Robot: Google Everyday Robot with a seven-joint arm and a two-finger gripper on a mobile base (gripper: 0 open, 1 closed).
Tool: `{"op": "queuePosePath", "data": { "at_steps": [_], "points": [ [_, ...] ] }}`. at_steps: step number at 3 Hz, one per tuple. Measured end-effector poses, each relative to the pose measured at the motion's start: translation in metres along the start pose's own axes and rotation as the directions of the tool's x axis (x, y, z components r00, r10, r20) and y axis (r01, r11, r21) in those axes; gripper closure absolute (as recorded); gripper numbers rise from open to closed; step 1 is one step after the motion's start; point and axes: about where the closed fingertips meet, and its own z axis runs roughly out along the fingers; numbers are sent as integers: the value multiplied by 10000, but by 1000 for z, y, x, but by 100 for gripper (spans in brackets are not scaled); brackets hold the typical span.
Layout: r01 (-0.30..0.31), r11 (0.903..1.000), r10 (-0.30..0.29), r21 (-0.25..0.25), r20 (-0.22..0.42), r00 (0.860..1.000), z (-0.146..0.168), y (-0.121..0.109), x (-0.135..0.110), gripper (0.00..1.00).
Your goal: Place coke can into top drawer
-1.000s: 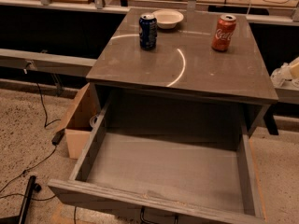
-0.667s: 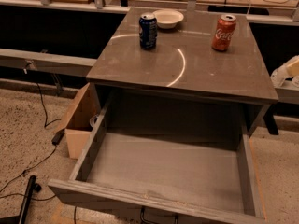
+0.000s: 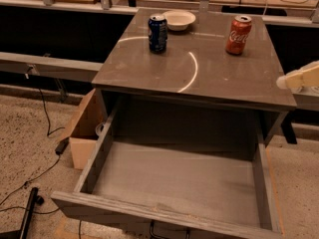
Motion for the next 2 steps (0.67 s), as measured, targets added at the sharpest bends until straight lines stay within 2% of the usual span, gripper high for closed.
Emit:
{"op": "queuePosePath", "data": {
  "at_steps": [1,2],
  "points": [
    [-692,9966,621,457,1431,9878,50,-31,-5,0],
    [-838,9936,636,755,2391,9689,91,-56,-20,0]
  ]
}}
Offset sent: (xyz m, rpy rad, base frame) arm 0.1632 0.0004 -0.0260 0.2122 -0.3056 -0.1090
